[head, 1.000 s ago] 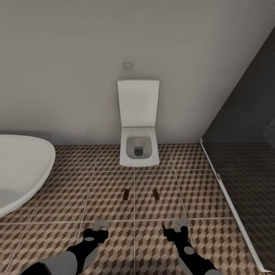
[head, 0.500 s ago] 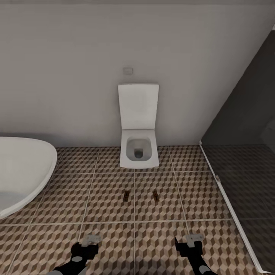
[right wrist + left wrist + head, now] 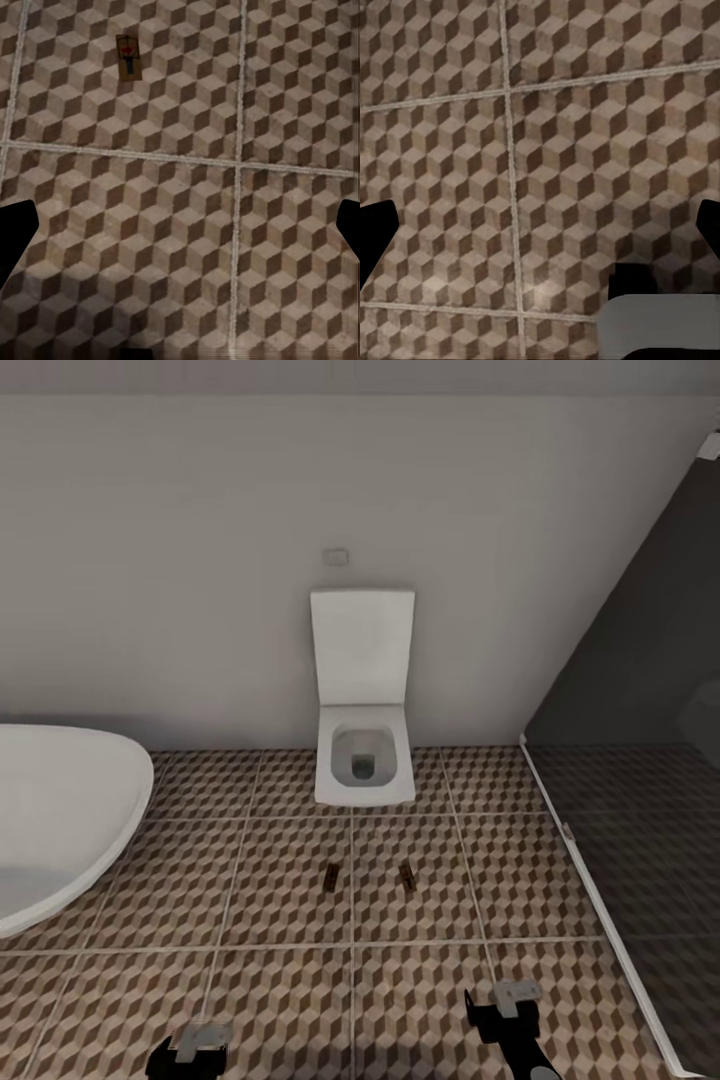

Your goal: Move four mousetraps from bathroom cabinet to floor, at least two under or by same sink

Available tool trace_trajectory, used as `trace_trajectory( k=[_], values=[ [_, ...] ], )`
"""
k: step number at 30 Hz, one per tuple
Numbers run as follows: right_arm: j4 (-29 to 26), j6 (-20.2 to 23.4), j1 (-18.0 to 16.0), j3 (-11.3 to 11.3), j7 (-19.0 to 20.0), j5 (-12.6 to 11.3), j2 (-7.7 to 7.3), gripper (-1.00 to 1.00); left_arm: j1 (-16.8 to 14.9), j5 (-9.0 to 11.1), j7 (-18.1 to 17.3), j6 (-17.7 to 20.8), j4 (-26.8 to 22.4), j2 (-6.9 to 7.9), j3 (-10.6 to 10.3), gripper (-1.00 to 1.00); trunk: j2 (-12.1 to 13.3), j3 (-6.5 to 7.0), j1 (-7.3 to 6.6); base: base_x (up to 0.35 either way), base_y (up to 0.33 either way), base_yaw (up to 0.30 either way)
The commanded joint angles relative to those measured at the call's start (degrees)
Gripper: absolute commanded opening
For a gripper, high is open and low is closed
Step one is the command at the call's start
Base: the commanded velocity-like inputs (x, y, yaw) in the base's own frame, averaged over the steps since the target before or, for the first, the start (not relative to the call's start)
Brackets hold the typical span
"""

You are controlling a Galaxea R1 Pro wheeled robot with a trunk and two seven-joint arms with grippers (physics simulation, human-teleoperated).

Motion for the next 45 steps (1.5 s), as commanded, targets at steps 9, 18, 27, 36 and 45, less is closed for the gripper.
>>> trace_trajectory(
  k=[9,18,27,36,45],
  values=[
    [0.1,0.5,0.8,0.4,-0.7,-3.9,0.13,1.0,1.0,0.2,0.5,-0.3,0.2,-0.34,-0.3,1.0,3.6,2.18,-1.98,0.0,0.0,0.0],
    [0.1,4.1,0.9,0.3,-0.7,-8.0,0.26,1.0,1.0,0.2,0.7,-0.2,0.3,-0.59,-0.2,1.0,7.2,4.61,-3.95,0.0,0.0,0.0],
    [0.1,4.9,0.9,0.3,-0.7,-8.5,0.3,1.0,1.1,0.2,0.7,-0.2,0.3,-0.53,-0.1,1.0,10.8,7.06,-5.93,0.0,0.0,0.0],
    [0.1,5.0,0.9,0.3,-0.7,-8.6,0.36,1.0,1.1,0.3,0.8,-0.2,0.3,-0.44,-0.1,1.0,14.4,9.52,-7.91,0.0,0.0,0.0],
    [0.1,5.1,0.9,0.3,-0.7,-8.6,0.42,1.0,1.1,0.3,0.8,-0.2,0.3,-0.42,-0.1,1.0,18.0,11.98,-9.88,0.0,0.0,0.0]
  ],
)
